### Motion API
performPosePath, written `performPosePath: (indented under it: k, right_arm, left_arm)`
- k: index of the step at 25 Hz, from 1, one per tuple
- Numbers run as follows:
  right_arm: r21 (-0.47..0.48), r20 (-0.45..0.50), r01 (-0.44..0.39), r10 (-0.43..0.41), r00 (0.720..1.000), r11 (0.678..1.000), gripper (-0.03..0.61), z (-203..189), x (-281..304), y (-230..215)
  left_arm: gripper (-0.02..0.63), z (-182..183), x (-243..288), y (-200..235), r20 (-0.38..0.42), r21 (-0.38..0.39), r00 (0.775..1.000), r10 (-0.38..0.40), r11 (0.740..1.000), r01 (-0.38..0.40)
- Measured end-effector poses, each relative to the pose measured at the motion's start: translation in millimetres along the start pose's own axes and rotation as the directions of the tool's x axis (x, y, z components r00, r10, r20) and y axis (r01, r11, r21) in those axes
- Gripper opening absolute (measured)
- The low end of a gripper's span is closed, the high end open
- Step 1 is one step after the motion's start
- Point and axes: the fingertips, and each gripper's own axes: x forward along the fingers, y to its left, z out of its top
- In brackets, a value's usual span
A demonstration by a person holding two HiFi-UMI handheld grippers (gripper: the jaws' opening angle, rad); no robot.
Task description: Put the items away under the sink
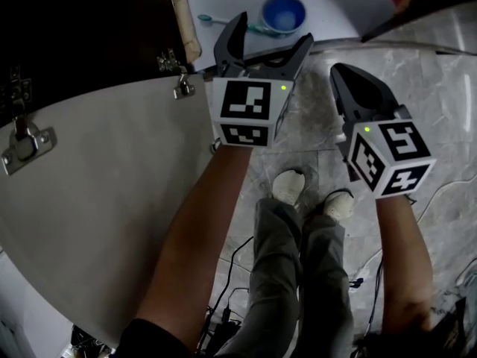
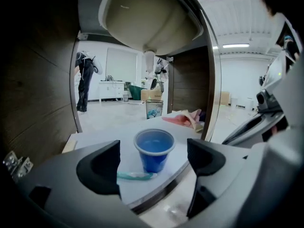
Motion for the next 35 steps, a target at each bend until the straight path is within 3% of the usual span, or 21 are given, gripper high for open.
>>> performPosePath:
  k: [5,6,7,8,14,25,35]
  right_arm:
    - [0.012,-0.019,0.004,-0.004,1.0,1.0,0.035,-7.6,-9.1,7.1]
    - [0.013,-0.02,0.006,-0.006,1.0,1.0,0.035,-8.0,-12.0,7.4]
    - [0.014,-0.021,0.009,-0.008,1.0,1.0,0.035,-8.6,-14.8,7.8]
    - [0.016,-0.024,0.01,-0.01,1.0,1.0,0.035,-9.3,-17.5,8.5]
    - [0.017,-0.034,0.022,-0.021,0.999,1.0,0.035,-4.7,-32.4,15.6]
    - [0.014,-0.056,0.032,-0.031,0.998,0.999,0.035,25.8,-72.8,38.9]
    - [0.016,-0.032,0.042,-0.042,0.999,0.999,0.035,76.4,-108.0,61.2]
  left_arm:
    - [0.42,-17.9,-27.8,4.3,-0.016,-0.142,0.998,0.06,0.988,-0.062]
    - [0.36,-18.8,-32.9,2.6,-0.018,-0.159,0.998,0.061,0.985,-0.063]
    - [0.243,-19.8,-38.3,-0.1,-0.023,-0.17,0.998,0.059,0.983,-0.062]
    - [0.185,-21.0,-43.2,-3.5,-0.03,-0.177,0.998,0.054,0.982,-0.058]
    - [0.03,-26.3,-59.6,-22.8,-0.096,-0.198,0.995,0.012,0.98,-0.031]
    - [0.015,11.5,-104.0,-77.1,-0.153,-0.185,0.985,-0.077,0.982,0.048]
    - [0.015,68.4,-135.9,-75.4,-0.156,-0.193,0.984,-0.089,0.979,0.058]
